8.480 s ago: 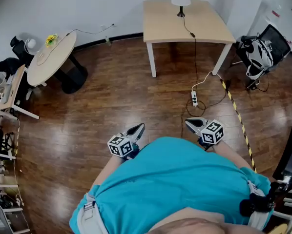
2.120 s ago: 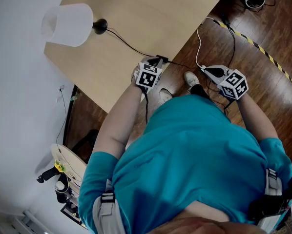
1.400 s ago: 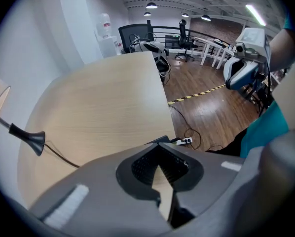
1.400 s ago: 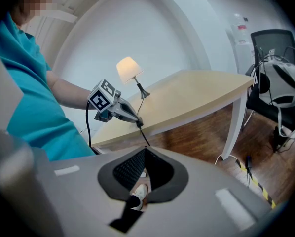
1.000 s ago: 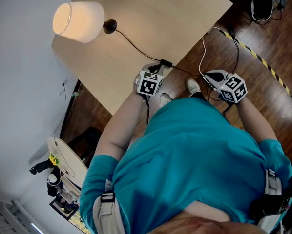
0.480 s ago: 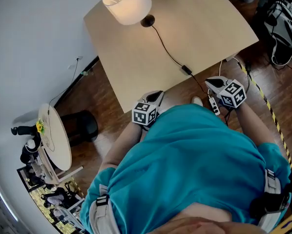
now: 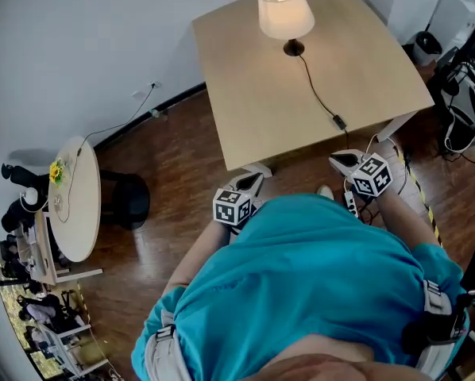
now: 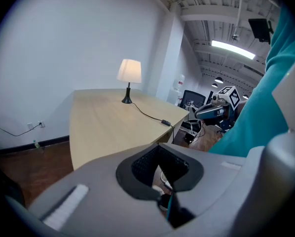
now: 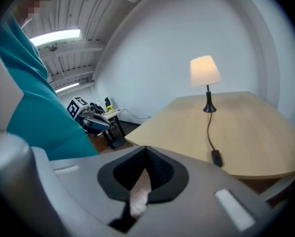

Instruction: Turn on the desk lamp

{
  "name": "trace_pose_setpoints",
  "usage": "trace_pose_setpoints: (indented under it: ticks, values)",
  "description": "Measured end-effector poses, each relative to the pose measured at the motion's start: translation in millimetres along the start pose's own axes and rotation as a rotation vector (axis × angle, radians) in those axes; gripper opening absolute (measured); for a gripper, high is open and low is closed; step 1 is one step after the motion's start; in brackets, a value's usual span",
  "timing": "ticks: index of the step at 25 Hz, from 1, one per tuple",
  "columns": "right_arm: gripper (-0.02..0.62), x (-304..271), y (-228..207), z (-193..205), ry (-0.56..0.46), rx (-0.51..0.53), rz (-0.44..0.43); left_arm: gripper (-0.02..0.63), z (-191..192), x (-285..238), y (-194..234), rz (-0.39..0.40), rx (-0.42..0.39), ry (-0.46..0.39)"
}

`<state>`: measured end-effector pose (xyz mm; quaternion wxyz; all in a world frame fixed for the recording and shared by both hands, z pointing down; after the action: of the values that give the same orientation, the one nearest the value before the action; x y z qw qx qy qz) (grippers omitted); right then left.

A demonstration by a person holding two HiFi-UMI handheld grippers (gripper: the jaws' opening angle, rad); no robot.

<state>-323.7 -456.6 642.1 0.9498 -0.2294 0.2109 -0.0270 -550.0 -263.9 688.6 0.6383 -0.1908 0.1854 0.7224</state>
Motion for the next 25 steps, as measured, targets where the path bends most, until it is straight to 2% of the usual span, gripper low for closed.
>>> trace_pose_setpoints:
  ticks: [5,11,14,18,22,25]
  values:
    - [0.002,-31,125,41,0.013,-0.023,0.034,0.0,69,120,7,0.026,0.037,-0.049]
    - [0.002,-21,219,43,0.022,0.011,0.085,0.0,108,217,13,0.037,0.151,-0.087]
    - [0.002,-6,244,47,0.024,0.026,0.101,0.0,117,242,0,0.033,0.181,-0.106]
    - [0.002,14,268,55,0.002,0.053,0.094,0.0,114,263,-31,0.029,0.173,-0.155]
    - [0.002,52,294,82,-0.032,0.108,0.062,0.0,119,276,-86,0.025,0.149,-0.184]
    - [0.002,96,293,112,-0.04,0.137,0.041,0.001,118,268,-137,0.012,0.133,-0.182]
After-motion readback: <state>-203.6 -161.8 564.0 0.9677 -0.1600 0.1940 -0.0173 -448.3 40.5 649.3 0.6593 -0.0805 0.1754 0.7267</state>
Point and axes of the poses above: the fingertips, and each gripper's own axes: x backward along the fingers, y to its left, z out of its underside, the point moved 6 cm from there along x, backward along the fingers, and after that the axes turned 11 degrees about -x, right-handed, at the moved point
